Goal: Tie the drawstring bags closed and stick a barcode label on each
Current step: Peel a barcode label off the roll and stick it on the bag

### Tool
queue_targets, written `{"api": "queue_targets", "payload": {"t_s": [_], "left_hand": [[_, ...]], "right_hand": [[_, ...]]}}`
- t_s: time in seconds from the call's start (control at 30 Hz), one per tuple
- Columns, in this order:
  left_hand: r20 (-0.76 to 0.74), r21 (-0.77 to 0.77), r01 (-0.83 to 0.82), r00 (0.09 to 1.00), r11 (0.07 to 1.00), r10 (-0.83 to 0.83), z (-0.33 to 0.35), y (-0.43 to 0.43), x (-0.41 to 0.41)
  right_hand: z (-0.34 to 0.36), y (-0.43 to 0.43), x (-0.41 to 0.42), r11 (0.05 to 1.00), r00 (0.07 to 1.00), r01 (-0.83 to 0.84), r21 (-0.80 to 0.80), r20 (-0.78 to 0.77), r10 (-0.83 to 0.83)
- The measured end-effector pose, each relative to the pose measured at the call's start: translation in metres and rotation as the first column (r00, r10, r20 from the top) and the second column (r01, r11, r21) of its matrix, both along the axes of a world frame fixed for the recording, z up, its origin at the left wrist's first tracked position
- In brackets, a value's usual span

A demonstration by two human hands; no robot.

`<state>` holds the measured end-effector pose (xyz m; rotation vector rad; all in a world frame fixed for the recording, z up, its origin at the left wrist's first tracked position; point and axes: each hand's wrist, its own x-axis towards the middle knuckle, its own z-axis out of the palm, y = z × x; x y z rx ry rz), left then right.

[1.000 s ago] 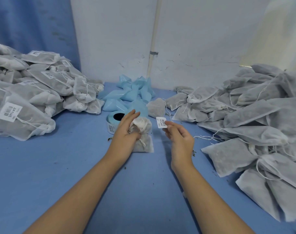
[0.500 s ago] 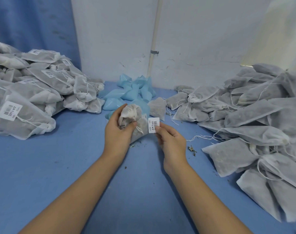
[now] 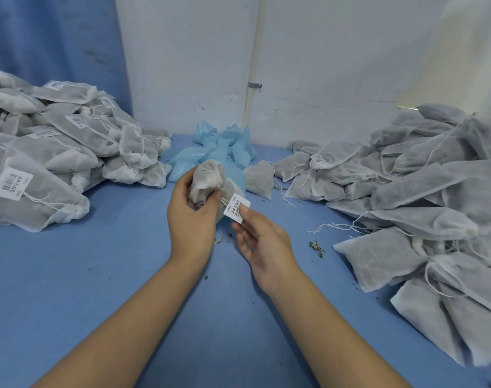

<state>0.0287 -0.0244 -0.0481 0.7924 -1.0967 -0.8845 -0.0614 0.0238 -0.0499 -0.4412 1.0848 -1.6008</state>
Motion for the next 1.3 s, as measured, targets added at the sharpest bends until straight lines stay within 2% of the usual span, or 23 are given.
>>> {"api": "queue_targets", "payload": {"t_s": [0.27,0.47,0.7,0.8,0.93,1.03,1.17,1.3], "left_hand": [[-0.110,0.059,0.108,0.989,0.992,-0.101,0.001,-0.003,-0.001],[-0.100,0.075,0.178,0.980,0.981,-0.170,0.006,-0.002,0.001],[-0.026,0.267,0.325,0.943,0.907,-0.330,0.006,-0.008,0.008],[-0.054,0.289,0.410,0.909,0.865,-0.412,0.006,-0.007,0.007],[-0.038,0.214,0.548,0.832,0.809,-0.554,0.003,-0.001,0.001],[-0.033,0.252,0.553,0.825,0.794,-0.564,-0.002,0.001,-0.003],[0.008,0.332,0.486,0.856,0.809,-0.517,-0.007,-0.001,-0.004],[-0.158,0.328,0.567,0.822,0.756,-0.548,-0.006,-0.002,-0.003]], "right_hand": [[-0.004,0.000,-0.001,0.999,0.997,-0.028,-0.018,-0.070,0.027],[-0.003,0.000,0.002,0.999,0.955,-0.026,0.027,-0.296,0.033],[-0.008,0.001,-0.003,0.990,0.913,-0.041,-0.134,-0.407,-0.017],[-0.008,0.001,-0.009,0.985,0.941,-0.067,-0.161,-0.339,0.009],[-0.007,0.000,-0.014,0.970,0.992,-0.037,-0.240,-0.130,0.006],[-0.007,-0.001,-0.016,0.963,1.000,0.015,-0.270,0.011,-0.013],[-0.008,-0.002,-0.019,0.973,1.000,0.020,-0.231,0.013,-0.018],[-0.009,-0.003,-0.020,0.977,1.000,0.018,-0.214,0.003,-0.018]]}}
